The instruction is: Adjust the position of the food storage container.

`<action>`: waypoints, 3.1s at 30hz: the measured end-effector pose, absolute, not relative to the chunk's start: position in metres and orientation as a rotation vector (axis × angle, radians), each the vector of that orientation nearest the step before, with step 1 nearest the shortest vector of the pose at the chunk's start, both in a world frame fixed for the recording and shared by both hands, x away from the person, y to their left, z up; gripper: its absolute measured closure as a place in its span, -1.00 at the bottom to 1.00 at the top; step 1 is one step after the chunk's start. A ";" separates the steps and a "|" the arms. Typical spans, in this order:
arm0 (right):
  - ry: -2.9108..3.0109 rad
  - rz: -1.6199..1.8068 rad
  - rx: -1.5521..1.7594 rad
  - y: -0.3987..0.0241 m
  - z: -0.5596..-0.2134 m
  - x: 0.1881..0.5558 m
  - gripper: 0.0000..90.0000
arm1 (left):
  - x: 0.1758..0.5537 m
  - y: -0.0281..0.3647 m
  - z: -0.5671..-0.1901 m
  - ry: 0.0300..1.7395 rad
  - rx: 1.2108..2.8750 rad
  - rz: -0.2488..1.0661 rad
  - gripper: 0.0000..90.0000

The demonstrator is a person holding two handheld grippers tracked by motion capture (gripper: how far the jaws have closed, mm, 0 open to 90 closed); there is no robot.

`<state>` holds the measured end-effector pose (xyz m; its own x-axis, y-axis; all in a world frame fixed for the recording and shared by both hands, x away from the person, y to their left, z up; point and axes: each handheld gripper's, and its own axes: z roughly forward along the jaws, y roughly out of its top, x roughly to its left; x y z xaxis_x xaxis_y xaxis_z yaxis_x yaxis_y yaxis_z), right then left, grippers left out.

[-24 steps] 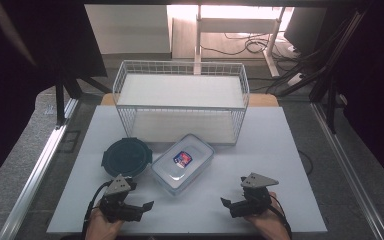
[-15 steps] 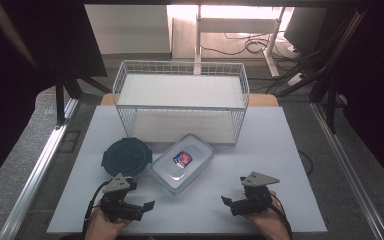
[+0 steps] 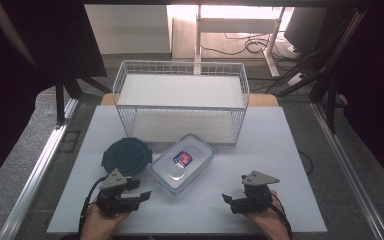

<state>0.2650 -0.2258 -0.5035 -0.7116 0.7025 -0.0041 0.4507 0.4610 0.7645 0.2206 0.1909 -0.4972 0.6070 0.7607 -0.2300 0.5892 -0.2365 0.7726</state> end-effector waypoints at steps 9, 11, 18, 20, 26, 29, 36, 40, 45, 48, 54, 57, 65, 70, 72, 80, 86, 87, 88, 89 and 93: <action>2.427 1.132 0.921 -0.228 -0.498 0.267 -0.75 | 0.255 0.193 -0.472 1.012 2.010 0.318 0.86; 2.430 1.127 0.914 -0.227 -0.498 0.267 -0.74 | 0.262 0.193 -0.469 1.011 2.003 0.312 0.92; 2.436 1.087 0.859 -0.230 -0.498 0.267 -0.57 | 0.309 0.189 -0.456 1.048 1.946 0.270 1.00; 2.432 1.096 0.864 -0.231 -0.497 0.267 -0.56 | 0.323 0.186 -0.457 1.066 1.942 0.258 1.00; 2.441 1.086 0.878 -0.233 -0.501 0.270 -0.58 | 0.358 0.160 -0.468 1.114 2.060 0.263 1.00; 2.434 1.077 0.864 -0.232 -0.500 0.268 -0.59 | 0.361 0.150 -0.475 1.121 2.142 0.277 1.00; 2.431 1.079 0.871 -0.233 -0.501 0.269 -0.60 | 0.364 0.152 -0.484 1.194 2.160 0.289 1.00; 2.438 1.056 0.871 -0.232 -0.502 0.268 -0.60 | 0.363 0.149 -0.484 1.203 2.183 0.334 1.00; 2.444 1.035 0.875 -0.233 -0.503 0.267 -0.60 | 0.361 0.154 -0.485 1.226 2.190 0.382 1.00; 2.441 1.037 0.887 -0.235 -0.503 0.268 -0.60 | 0.361 0.160 -0.485 1.239 2.177 0.374 1.00; 2.448 1.032 0.893 -0.235 -0.504 0.268 -0.60 | 0.357 0.179 -0.486 1.278 2.156 0.376 1.00; 2.449 1.032 0.890 -0.235 -0.504 0.268 -0.60 | 0.354 0.189 -0.486 1.298 2.135 0.370 1.00; 2.433 1.040 0.920 -0.236 -0.502 0.268 -0.60 | 0.337 0.230 -0.488 1.374 2.066 0.362 1.00; 2.422 1.042 0.895 -0.232 -0.501 0.266 -0.49 | 0.323 0.252 -0.489 1.406 2.005 0.363 1.00; 2.426 1.047 0.881 -0.232 -0.500 0.265 -0.44 | 0.319 0.257 -0.489 1.411 2.005 0.361 1.00; 2.389 1.105 0.967 -0.231 -0.494 0.271 -0.48 | 0.313 0.263 -0.489 1.441 1.991 0.404 1.00; 2.421 1.047 0.963 -0.228 -0.493 0.282 -0.26 | 0.285 0.247 -0.480 1.243 1.920 0.407 1.00; 2.431 1.048 0.957 -0.228 -0.493 0.284 -0.11 | 0.281 0.244 -0.483 1.212 1.899 0.338 1.00; 2.449 1.052 0.952 -0.227 -0.491 0.288 0.08 | 0.279 0.241 -0.486 1.202 1.892 0.302 1.00; 2.467 1.054 0.949 -0.226 -0.490 0.290 0.22 | 0.275 0.236 -0.492 1.192 1.900 0.261 1.00; 2.468 1.041 0.926 -0.216 -0.481 0.312 0.79 | 0.261 0.215 -0.509 1.156 1.917 0.157 1.00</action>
<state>0.3123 -0.2158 -0.4811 -0.7448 0.6667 -0.0290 0.4443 0.5279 0.7238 0.2606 0.2151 -0.5086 0.5609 0.7694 -0.3058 0.6598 -0.1923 0.7264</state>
